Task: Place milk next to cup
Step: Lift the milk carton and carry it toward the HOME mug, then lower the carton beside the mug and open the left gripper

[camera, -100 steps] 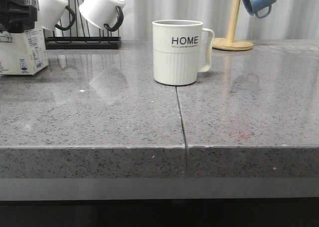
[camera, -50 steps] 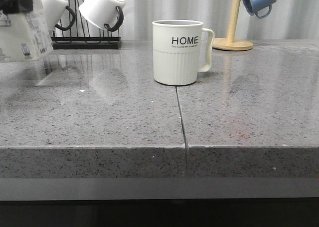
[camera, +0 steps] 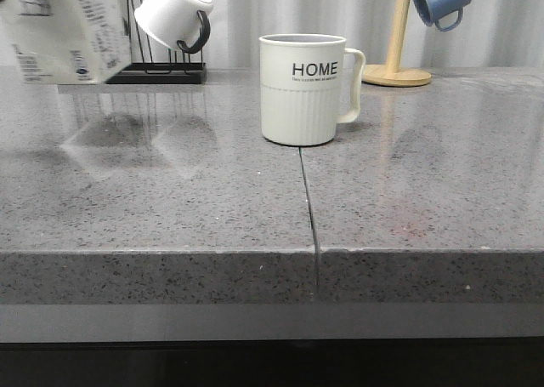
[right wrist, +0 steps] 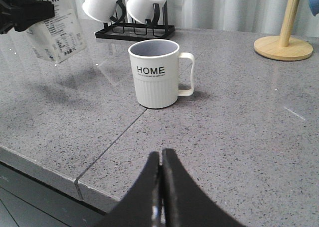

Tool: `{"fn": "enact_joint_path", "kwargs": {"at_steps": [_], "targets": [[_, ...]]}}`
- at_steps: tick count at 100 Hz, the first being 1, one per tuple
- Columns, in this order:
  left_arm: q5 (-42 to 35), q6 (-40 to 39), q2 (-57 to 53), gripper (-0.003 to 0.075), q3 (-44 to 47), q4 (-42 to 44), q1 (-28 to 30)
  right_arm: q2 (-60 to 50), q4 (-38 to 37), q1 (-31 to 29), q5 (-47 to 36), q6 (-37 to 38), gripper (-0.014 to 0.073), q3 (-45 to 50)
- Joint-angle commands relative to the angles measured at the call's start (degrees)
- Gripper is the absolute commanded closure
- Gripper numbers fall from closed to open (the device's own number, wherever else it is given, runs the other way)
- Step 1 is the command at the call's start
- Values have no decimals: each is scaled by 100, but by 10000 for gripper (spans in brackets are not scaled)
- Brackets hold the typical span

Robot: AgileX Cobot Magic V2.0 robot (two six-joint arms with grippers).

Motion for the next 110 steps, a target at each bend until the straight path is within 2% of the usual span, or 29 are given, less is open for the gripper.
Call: {"fn": "enact_joint_path", "kwargs": {"at_steps": [1, 56, 110], "targets": [[-625, 35, 14, 545, -239, -101, -244, 49, -21, -4, -417, -23, 659, -151], [-589, 35, 1442, 545, -1477, -270, -1083, 49, -21, -4, -417, -23, 659, -151], [-150, 35, 1612, 536, -1498, -594, -1194, 49, -21, -4, -417, -23, 659, -151]]}}
